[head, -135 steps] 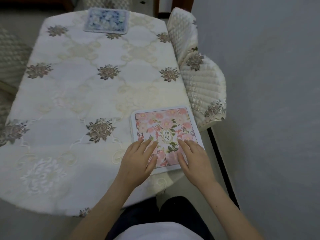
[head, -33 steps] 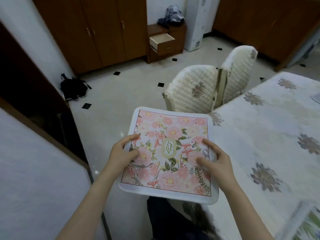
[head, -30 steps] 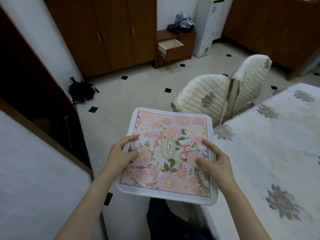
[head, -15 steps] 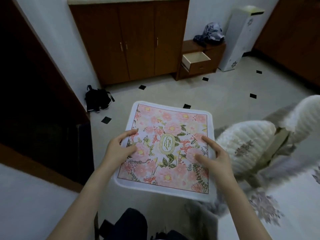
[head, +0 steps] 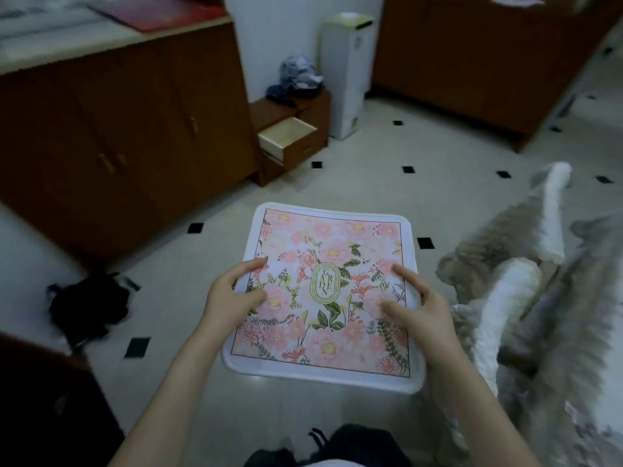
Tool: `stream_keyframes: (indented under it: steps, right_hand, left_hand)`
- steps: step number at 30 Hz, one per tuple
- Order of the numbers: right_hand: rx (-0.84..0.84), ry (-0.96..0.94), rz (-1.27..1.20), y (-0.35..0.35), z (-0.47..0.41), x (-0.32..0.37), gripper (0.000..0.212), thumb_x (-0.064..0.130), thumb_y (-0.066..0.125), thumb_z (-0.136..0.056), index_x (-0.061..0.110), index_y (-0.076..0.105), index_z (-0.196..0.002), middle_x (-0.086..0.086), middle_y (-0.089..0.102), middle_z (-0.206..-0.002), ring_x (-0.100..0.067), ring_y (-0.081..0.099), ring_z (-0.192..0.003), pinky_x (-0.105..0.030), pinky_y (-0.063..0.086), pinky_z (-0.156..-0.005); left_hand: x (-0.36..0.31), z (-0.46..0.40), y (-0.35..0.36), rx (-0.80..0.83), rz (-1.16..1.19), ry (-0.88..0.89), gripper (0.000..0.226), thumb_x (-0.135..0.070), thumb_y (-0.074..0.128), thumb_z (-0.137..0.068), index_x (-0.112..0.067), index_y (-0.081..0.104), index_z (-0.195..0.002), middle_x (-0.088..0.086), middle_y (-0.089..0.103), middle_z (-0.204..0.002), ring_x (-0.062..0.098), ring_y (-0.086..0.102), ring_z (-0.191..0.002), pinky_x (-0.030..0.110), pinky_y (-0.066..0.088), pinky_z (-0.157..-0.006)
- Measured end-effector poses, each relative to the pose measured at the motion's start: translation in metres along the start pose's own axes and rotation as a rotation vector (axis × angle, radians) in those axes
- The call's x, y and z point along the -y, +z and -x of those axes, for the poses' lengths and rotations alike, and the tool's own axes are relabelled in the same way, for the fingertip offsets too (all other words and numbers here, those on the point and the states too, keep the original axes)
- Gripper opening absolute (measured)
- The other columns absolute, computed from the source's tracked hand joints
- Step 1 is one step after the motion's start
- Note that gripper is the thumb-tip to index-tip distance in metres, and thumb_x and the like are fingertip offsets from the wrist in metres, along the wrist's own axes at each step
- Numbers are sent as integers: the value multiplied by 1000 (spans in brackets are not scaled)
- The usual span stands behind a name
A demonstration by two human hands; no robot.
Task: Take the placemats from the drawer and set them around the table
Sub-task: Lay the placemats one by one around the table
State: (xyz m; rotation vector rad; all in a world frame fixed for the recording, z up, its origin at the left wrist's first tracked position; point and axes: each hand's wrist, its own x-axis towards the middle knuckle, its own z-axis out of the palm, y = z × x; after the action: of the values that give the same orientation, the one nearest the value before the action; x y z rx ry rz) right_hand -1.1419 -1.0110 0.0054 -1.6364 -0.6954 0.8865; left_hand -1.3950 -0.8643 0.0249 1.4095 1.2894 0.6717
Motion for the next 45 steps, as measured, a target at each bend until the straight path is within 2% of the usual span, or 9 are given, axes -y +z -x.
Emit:
stream_keyframes:
  steps: [5,9,12,15,20,25,32,40,45]
  right_hand:
    - [-222,54,-58,-4,-42,13,63,0,77,-73,40,63,-120,9,65,-121,-12,67,-103,-43,57,-87]
    - [-371,85,-78,-23,-90,16,64,2,79,-71,39,64,-120,8,65,-123,-15,65,-109,-45,53,-93]
    - [-472,90,-93,-42,-131,18,64,0,78,-71,38,64,-121,9,67,-119,-12,67,-104,-43,55,-90]
    - [-535,94,-126,-66,-172,25,63,-3,76,-75,35,63,-122,10,68,-114,-9,70,-93,-37,59,-80]
    - [-663,84,-156,-112,-231,39,62,-4,73,-76,33,62,-124,16,67,-112,1,68,-89,-20,57,-70]
    - [-830,136,-189,-155,-273,44,62,-3,75,-74,35,63,-122,9,70,-110,-14,71,-90,-42,59,-80]
    - [-1076,201,-232,-206,-317,36,58,3,75,-76,42,64,-118,6,69,-113,-15,72,-88,-41,60,-75]
    - [-1397,249,-329,-253,-381,45,60,2,75,-76,41,63,-119,7,68,-113,-18,72,-87,-42,60,-76]
    - [-1596,251,-418,-270,-407,53,61,-1,75,-77,37,63,-123,3,68,-113,-20,73,-85,-43,61,-73]
  left_hand:
    - [-40,-97,30,213,-32,37,57,10,61,-77,-30,66,-117,-13,60,-111,10,67,-77,19,54,-54]
    - [-70,-170,77,370,-46,89,56,11,61,-76,-28,66,-117,-18,60,-111,-2,65,-66,15,50,-53]
    - [-94,-225,120,458,-70,145,56,11,61,-75,-26,67,-118,-16,62,-114,0,64,-65,16,50,-54]
    - [-122,-274,167,514,-99,172,56,10,62,-75,-28,67,-116,-17,62,-113,4,66,-74,16,51,-55]
    - [-172,-341,249,653,-120,211,56,11,62,-76,-27,66,-118,-20,61,-113,2,66,-69,15,50,-54]
    - [-214,-387,330,782,-147,238,57,12,61,-76,-28,67,-116,-20,62,-114,-6,65,-74,14,50,-56]
    - [-250,-442,457,1047,-184,296,57,12,62,-74,-33,67,-110,-19,64,-111,1,66,-89,17,53,-60]
    - [-304,-495,609,1368,-257,359,55,10,62,-76,-30,67,-114,-19,63,-112,-5,65,-72,21,57,-63]
    - [-335,-505,690,1562,-327,385,55,10,63,-75,-31,68,-110,-14,66,-112,7,67,-70,23,56,-59]
